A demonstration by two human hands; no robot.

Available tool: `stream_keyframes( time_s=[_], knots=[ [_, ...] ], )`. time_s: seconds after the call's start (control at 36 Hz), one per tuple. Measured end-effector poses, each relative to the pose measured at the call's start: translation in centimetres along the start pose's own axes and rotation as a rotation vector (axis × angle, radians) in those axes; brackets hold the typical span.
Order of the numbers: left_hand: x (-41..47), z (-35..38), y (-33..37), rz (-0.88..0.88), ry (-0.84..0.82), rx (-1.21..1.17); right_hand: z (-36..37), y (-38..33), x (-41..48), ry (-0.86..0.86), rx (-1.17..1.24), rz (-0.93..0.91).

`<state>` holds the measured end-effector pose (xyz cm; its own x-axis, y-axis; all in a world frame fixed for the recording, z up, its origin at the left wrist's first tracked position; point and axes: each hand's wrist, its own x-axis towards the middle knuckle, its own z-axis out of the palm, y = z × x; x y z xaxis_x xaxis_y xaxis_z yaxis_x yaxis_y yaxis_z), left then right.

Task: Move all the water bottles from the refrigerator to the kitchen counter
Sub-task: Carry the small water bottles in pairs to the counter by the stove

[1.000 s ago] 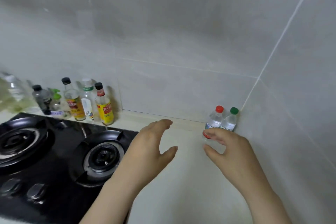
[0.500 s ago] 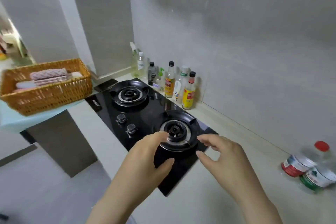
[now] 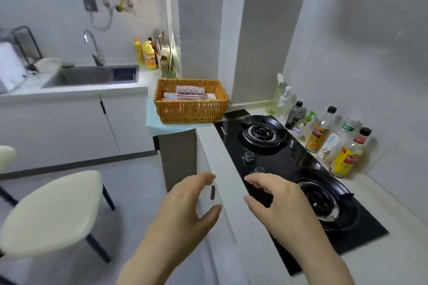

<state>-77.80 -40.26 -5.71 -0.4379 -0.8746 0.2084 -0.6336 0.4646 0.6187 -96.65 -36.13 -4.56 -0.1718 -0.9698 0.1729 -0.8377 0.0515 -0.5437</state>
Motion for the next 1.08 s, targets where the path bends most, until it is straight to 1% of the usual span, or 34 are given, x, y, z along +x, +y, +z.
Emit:
stream_keyframes(
  time_s=[0.14,0.22,0.42,0.58,0.83,1.0,1.08],
  knots=[
    [-3.8,-4.8,-4.6,-0.115,0.061,0.021,4.0,-6.8,0.9,-0.087,0.002,-0.138],
    [-6.8,-8.3,-7.8,-0.17,0.134,0.059,6.7,-11.7,0.8,-0.128,0.016,-0.219],
    [-14.9,-16.7,-14.4,-0.32,0.258,0.075,13.8,-22.7,-0.6,-0.241,0.026,-0.388],
    [-21.4,-21.8,-19.4,-0.443,0.35,0.119,19.3,-30.6,-2.5,-0.31,0.022,-0.508],
    [-28.6,-27.5,-24.1,-0.639,0.517,0.142,25.5,-40.5,-3.7,-0.454,0.065,-0.718],
    [-31.5,-30.9,-26.4,-0.786,0.638,0.21,29.4,-46.9,-2.7,-0.522,0.106,-0.862],
    [-32.5,-32.4,-27.5,-0.868,0.722,0.292,31.3,-50.0,-2.2,-0.553,0.143,-0.951]
  ],
)
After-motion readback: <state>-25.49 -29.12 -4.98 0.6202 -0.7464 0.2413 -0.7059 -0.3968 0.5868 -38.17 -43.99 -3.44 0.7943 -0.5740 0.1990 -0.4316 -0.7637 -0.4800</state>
